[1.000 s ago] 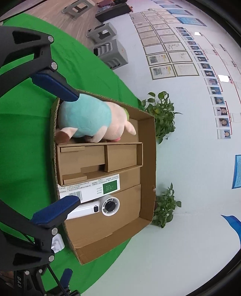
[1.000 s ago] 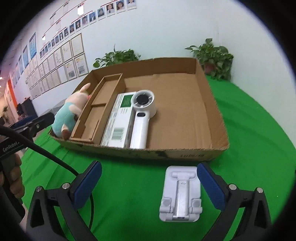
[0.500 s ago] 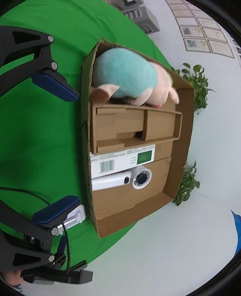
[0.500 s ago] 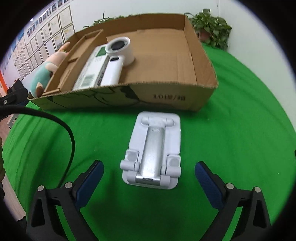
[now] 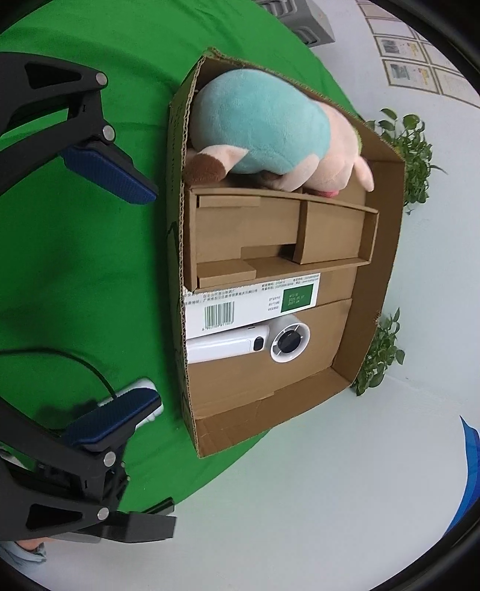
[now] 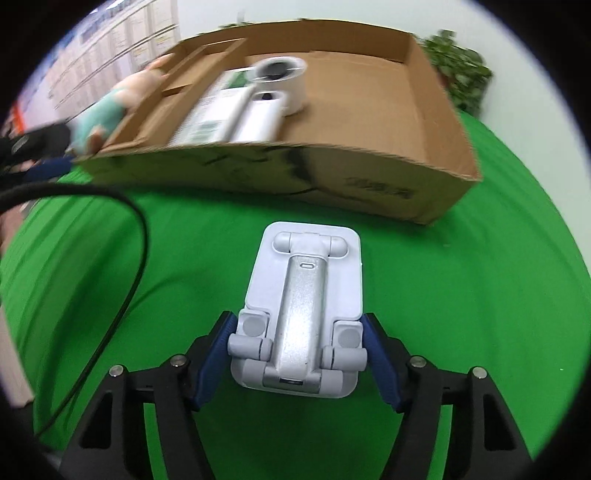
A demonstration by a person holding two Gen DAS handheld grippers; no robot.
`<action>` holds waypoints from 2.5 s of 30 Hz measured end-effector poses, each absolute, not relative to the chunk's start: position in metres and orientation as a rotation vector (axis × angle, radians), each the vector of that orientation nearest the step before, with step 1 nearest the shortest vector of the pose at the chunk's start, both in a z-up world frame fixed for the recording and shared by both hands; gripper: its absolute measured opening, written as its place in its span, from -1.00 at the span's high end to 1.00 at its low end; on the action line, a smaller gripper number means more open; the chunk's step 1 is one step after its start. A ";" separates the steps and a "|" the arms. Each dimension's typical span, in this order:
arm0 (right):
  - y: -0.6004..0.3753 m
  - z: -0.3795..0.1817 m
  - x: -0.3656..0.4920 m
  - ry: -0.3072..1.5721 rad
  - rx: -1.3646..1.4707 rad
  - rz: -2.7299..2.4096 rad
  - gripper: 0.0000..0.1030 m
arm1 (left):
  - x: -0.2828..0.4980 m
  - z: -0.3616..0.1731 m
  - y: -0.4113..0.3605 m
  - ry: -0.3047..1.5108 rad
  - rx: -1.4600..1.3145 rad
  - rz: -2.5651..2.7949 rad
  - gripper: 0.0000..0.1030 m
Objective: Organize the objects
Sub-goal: 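Move both grippers to the white phone stand and grasp it, then lift the phone stand with both grippers and carry it over the tray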
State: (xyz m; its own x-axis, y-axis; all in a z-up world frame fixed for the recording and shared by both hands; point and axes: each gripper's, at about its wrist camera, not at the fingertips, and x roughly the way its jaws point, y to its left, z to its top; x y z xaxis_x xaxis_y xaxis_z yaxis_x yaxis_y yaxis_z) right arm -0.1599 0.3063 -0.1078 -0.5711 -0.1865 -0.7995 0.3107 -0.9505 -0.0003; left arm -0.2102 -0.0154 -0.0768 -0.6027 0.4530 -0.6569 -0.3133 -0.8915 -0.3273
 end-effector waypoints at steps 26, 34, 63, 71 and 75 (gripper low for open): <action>0.271 -0.086 -0.064 0.392 0.886 -2.246 -0.55 | -0.199 -0.148 0.038 -0.372 -1.514 1.935 -0.38; 0.259 -0.099 -0.092 0.402 0.966 -2.305 -0.55 | -0.196 -0.155 0.036 -0.514 -1.545 1.843 -0.31; 0.292 -0.102 -0.098 -0.071 1.116 -2.308 -0.31 | -0.180 -0.150 0.053 -0.506 -1.451 1.881 0.71; 0.288 -0.066 -0.104 0.040 0.882 -2.463 -0.30 | -0.186 -0.092 0.082 -0.423 -1.257 1.941 0.72; 0.285 -0.042 -0.107 0.140 0.742 -2.549 -0.30 | -0.188 -0.052 0.088 -0.345 -1.131 1.978 0.72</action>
